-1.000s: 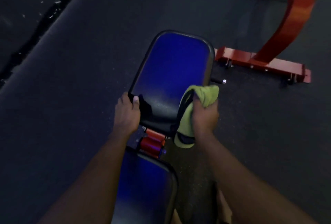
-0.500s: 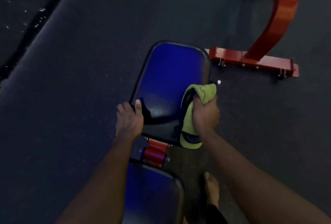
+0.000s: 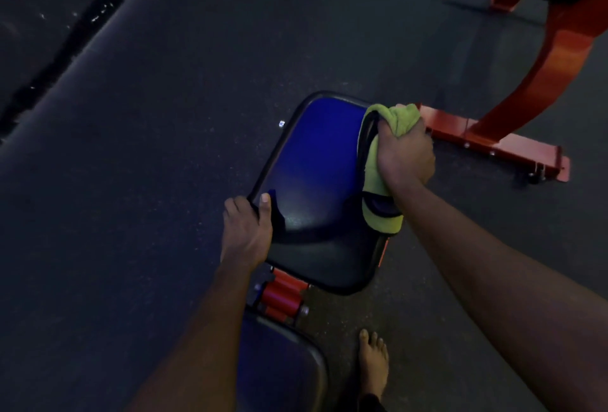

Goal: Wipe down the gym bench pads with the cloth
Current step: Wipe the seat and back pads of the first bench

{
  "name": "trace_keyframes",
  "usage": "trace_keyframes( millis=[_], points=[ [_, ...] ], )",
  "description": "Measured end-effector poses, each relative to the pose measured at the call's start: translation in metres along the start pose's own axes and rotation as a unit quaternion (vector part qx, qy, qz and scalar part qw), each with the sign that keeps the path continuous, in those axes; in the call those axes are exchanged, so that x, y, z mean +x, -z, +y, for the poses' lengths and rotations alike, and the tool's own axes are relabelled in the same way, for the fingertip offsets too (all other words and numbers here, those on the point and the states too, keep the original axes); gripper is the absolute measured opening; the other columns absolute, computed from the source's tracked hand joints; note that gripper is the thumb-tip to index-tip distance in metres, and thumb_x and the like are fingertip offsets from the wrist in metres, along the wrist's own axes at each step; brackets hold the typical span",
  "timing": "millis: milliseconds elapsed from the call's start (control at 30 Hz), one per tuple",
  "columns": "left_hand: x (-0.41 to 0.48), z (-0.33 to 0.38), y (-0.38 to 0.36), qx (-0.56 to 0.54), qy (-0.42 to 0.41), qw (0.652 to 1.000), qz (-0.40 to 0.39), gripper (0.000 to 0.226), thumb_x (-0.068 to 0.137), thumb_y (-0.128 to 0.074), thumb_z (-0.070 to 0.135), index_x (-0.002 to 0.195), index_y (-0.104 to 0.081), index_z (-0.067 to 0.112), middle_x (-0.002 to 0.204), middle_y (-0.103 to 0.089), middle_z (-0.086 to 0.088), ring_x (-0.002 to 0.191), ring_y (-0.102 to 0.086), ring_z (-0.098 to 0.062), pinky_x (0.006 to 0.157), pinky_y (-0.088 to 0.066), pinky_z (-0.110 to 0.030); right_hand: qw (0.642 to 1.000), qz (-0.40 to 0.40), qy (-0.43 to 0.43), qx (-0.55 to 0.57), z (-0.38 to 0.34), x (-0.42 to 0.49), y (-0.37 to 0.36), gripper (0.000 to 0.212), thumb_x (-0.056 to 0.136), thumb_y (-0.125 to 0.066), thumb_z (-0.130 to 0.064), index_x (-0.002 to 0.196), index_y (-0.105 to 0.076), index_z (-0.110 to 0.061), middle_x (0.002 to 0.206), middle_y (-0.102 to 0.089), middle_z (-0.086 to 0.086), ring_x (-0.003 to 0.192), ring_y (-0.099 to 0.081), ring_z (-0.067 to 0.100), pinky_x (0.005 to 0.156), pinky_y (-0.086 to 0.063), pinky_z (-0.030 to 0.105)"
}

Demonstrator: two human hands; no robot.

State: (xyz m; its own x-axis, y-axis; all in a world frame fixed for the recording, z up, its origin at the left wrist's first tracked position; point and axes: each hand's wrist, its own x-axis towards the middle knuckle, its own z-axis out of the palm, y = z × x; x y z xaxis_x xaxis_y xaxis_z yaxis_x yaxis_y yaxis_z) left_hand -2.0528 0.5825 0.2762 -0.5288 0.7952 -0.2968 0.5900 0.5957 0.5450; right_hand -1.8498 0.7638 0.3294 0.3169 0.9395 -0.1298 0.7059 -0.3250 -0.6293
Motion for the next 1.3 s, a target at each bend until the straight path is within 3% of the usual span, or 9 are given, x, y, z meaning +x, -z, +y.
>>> trace_keyframes(
  millis=[200, 333, 433, 500, 633, 767, 933, 1100, 1300],
  points=[
    [0.001, 0.001, -0.006, -0.012, 0.010, 0.999, 0.028, 0.076, 0.086, -0.011, 0.069, 0.112, -0.043, 0.005, 0.113, -0.036, -0.009, 0.099, -0.037, -0.021, 0.084, -0.031, -0.037, 0.971, -0.085, 0.158, -0.159, -0.044, 0.049, -0.003, 0.074, 0.085, -0.035, -0.078, 0.114, -0.066, -0.017, 0.113, -0.069, 0.013, 0.104, -0.064, 0.038, 0.078, -0.043, 0.040],
    [0.000, 0.002, -0.007, -0.044, 0.019, 0.998, 0.037, 0.071, 0.087, -0.011, 0.067, 0.107, -0.043, 0.007, 0.110, -0.038, -0.008, 0.100, -0.038, -0.021, 0.089, -0.033, -0.039, 0.921, -0.141, 0.252, -0.262, -0.088, 0.058, -0.026, 0.086, 0.082, -0.030, -0.083, 0.120, -0.067, -0.016, 0.115, -0.069, 0.013, 0.106, -0.064, 0.037, 0.075, -0.040, 0.039],
    [-0.003, -0.002, -0.003, -0.095, 0.042, 0.995, 0.009, 0.072, 0.090, -0.010, 0.068, 0.116, -0.048, 0.013, 0.115, -0.041, -0.008, 0.111, -0.042, -0.025, 0.096, -0.033, -0.038, 0.851, -0.168, 0.375, -0.326, -0.120, 0.036, -0.056, 0.081, 0.076, -0.039, -0.082, 0.117, -0.070, -0.020, 0.116, -0.070, 0.010, 0.108, -0.065, 0.036, 0.075, -0.039, 0.039],
    [-0.006, -0.014, 0.001, -0.150, 0.084, 0.985, -0.009, 0.078, 0.093, -0.012, 0.072, 0.139, -0.044, 0.019, 0.143, -0.038, -0.010, 0.134, -0.036, -0.028, 0.103, -0.022, -0.031, 0.772, -0.183, 0.484, -0.368, -0.130, 0.018, -0.066, 0.078, 0.073, -0.042, -0.082, 0.116, -0.071, -0.023, 0.117, -0.070, 0.008, 0.110, -0.063, 0.034, 0.081, -0.040, 0.043],
    [-0.012, -0.040, 0.015, -0.223, 0.122, 0.966, -0.051, 0.102, 0.077, -0.013, 0.093, 0.154, -0.030, 0.028, 0.161, -0.026, 0.004, 0.146, -0.026, -0.013, 0.118, -0.016, -0.036, 0.679, -0.248, 0.599, -0.344, -0.118, 0.024, -0.047, 0.076, 0.079, -0.048, -0.082, 0.135, -0.060, -0.032, 0.134, -0.060, 0.002, 0.123, -0.053, 0.031, 0.099, -0.042, 0.051],
    [-0.026, -0.051, 0.019, -0.220, 0.116, 0.968, -0.044, 0.104, 0.075, -0.012, 0.095, 0.146, -0.046, 0.027, 0.150, -0.047, 0.001, 0.137, -0.044, -0.017, 0.116, -0.032, -0.048, 0.788, -0.210, 0.451, -0.364, -0.130, 0.025, -0.057, 0.074, 0.075, -0.045, -0.080, 0.112, -0.070, -0.022, 0.114, -0.069, 0.010, 0.107, -0.064, 0.036, 0.087, -0.044, 0.046],
    [-0.059, -0.082, 0.030, -0.174, 0.166, 0.970, -0.022, 0.106, 0.071, -0.004, 0.096, 0.114, -0.069, 0.024, 0.117, -0.067, -0.005, 0.112, -0.062, -0.027, 0.101, -0.045, -0.047, 0.660, -0.221, 0.523, -0.493, -0.133, -0.051, -0.099, 0.082, 0.075, -0.033, -0.079, 0.121, -0.070, -0.022, 0.120, -0.071, 0.009, 0.118, -0.062, 0.030, 0.112, -0.017, 0.061],
    [-0.082, -0.105, 0.030, -0.127, 0.209, 0.967, -0.075, 0.091, 0.081, -0.003, 0.082, 0.088, -0.072, 0.023, 0.104, -0.068, -0.001, 0.100, -0.059, -0.018, 0.092, -0.036, -0.036, 0.587, -0.249, 0.608, -0.473, -0.099, -0.103, -0.114, 0.081, 0.076, -0.027, -0.082, 0.109, -0.073, -0.025, 0.105, -0.071, 0.006, 0.105, -0.063, 0.029, 0.105, -0.022, 0.057],
    [-0.093, -0.101, 0.026, -0.098, 0.223, 0.966, -0.081, 0.094, 0.085, -0.001, 0.075, 0.095, -0.070, 0.012, 0.107, -0.065, -0.012, 0.099, -0.058, -0.024, 0.093, -0.037, -0.038, 0.506, -0.279, 0.671, -0.465, -0.069, -0.149, -0.110, 0.076, 0.081, -0.037, -0.082, 0.138, -0.058, -0.036, 0.137, -0.059, -0.003, 0.131, -0.045, 0.028, 0.113, -0.018, 0.065]
  ],
)
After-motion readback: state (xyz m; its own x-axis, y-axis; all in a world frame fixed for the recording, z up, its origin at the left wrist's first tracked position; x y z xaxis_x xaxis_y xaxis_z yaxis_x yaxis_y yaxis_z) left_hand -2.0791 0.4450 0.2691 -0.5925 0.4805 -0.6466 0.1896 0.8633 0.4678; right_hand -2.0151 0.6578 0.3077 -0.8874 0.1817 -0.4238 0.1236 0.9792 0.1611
